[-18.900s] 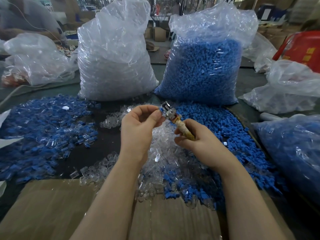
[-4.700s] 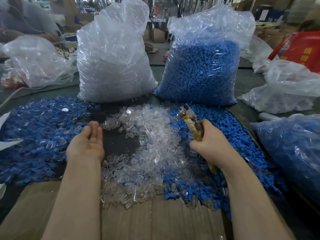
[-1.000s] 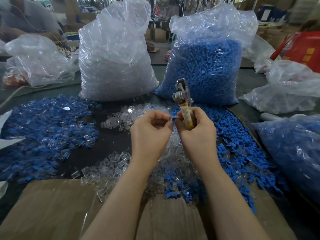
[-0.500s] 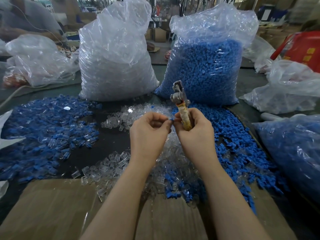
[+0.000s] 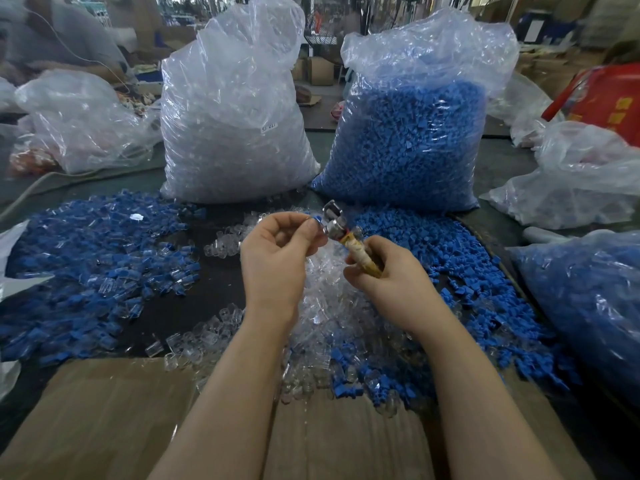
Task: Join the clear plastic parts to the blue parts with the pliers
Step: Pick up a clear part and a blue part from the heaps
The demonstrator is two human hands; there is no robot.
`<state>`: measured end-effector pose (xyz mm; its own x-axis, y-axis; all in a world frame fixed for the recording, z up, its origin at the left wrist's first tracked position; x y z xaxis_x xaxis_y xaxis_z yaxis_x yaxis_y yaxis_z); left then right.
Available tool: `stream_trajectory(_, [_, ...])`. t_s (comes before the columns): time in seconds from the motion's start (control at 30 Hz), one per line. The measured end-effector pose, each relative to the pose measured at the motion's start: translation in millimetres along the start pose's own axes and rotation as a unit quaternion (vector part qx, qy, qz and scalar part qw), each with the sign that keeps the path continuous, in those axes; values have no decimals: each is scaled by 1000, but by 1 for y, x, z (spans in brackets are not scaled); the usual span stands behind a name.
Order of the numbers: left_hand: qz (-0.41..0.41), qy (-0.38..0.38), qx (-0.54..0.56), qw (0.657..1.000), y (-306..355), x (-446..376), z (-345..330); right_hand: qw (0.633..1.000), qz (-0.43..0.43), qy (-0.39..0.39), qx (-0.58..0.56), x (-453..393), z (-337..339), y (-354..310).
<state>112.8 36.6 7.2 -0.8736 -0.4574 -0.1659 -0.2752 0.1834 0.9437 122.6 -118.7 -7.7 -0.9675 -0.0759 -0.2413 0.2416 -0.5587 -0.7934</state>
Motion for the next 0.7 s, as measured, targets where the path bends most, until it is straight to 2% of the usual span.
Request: stream_trajectory(0.7, [-34, -61, -11, 997, 7, 1, 2, 997, 14, -55, 47, 5, 4, -4])
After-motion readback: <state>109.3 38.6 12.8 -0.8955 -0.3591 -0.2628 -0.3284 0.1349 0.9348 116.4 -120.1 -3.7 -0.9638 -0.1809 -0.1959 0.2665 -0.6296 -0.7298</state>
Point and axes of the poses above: each hand's wrist, its own x-axis away from the middle knuckle, its own z-axis out of the back of the hand, y = z × x, the point moved 3 cm from there along -x, towards the middle knuckle, and after that the axes turned 6 degrees about y, right-handed, at the moved point
